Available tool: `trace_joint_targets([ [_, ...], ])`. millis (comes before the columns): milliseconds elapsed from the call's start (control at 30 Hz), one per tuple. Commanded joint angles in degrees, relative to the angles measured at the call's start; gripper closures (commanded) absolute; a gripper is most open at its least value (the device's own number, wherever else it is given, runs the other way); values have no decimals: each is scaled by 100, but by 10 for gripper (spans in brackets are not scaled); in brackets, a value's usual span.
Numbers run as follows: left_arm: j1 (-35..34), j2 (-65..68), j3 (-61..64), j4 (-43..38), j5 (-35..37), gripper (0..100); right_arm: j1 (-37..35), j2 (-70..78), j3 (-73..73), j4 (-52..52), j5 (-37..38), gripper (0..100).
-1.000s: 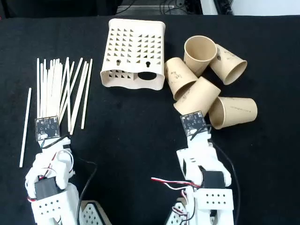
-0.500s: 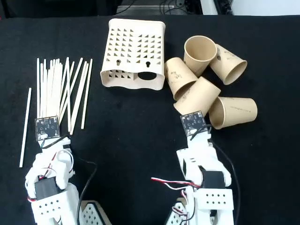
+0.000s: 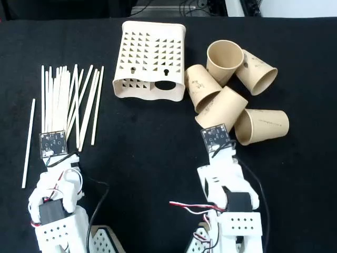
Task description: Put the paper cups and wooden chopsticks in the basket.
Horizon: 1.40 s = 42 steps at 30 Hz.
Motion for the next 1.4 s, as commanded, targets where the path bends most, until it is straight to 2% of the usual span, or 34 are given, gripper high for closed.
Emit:
trace_joint_targets([
  [0, -31, -9, 101, 18, 0, 970, -70, -57, -4, -26, 9, 984],
  [767, -31, -9, 101, 18, 0, 970, -70, -66, -4, 114, 35, 984],
  [833, -31, -9, 101, 18, 0, 970, -70, -66, -4, 114, 360, 984],
  [967, -31, -9, 101, 18, 0, 970, -70, -75, -189, 167, 1653, 984],
  [1067, -31, -9, 101, 18, 0, 970, -141, -84, -523, 985, 2409, 983],
  [1167, -31, -9, 101, 18, 0, 970, -404, -84, -1112, 1574, 2857, 983],
  [1300, -31, -9, 101, 18, 0, 970, -703, -84, -1815, 1459, 3701, 983],
  [1367, -31, -9, 101, 18, 0, 970, -1029, -75, -2167, 1336, 3859, 982],
])
